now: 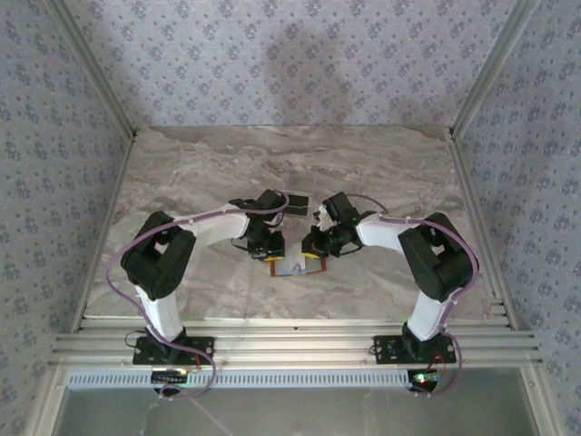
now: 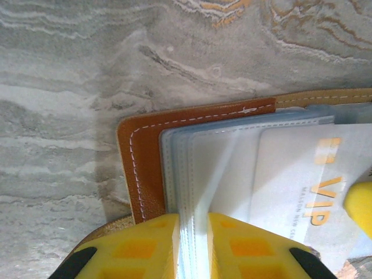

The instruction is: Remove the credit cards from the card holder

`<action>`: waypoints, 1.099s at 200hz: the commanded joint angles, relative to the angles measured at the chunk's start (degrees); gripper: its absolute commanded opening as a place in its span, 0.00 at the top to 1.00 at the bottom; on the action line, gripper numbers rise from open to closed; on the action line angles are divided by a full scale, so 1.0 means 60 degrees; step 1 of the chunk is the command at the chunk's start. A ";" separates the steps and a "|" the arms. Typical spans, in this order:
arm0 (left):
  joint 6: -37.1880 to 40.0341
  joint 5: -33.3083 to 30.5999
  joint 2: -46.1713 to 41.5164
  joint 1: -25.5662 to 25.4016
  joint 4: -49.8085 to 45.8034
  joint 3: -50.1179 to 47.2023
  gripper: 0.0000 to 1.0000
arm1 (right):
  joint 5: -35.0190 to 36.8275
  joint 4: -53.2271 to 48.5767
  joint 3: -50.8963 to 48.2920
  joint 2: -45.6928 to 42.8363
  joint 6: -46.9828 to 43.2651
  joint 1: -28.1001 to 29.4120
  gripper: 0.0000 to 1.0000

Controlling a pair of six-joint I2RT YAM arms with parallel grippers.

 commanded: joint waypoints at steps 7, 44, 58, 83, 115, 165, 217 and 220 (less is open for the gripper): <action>0.0214 -0.0494 0.0321 -0.0019 -0.0657 0.0107 0.80 | 0.0587 -0.0937 -0.0096 -0.0398 -0.0412 -0.0208 0.90; 0.0227 -0.0488 0.0285 -0.0020 -0.0668 0.0129 0.80 | 0.0798 -0.1390 -0.0024 -0.0672 -0.0502 -0.0292 0.90; 0.0241 -0.0494 0.0284 -0.0018 -0.0684 0.0161 0.80 | 0.0880 -0.1559 0.0003 -0.0775 -0.0842 -0.0307 0.91; 0.0287 -0.0483 0.0279 -0.0020 -0.0711 0.0252 0.80 | 0.1036 -0.1825 0.0076 -0.0985 -0.0958 -0.0338 0.91; 0.0328 -0.0482 0.0252 -0.0030 -0.0686 0.0373 0.80 | 0.1268 -0.2273 0.0247 -0.1377 -0.1140 -0.0377 0.92; 0.0401 -0.0498 -0.0058 -0.0030 -0.0425 0.0429 0.79 | 0.1439 -0.2661 0.0553 -0.1964 -0.1559 -0.0457 0.93; 0.0369 -0.0552 -0.0584 -0.0019 -0.0273 0.0364 0.78 | 0.2188 -0.3723 0.1800 -0.1927 -0.3973 -0.0569 0.96; 0.0359 -0.0572 -0.0613 -0.0019 -0.0269 0.0346 0.78 | 0.2191 -0.3766 0.1893 -0.1912 -0.4226 -0.0578 0.95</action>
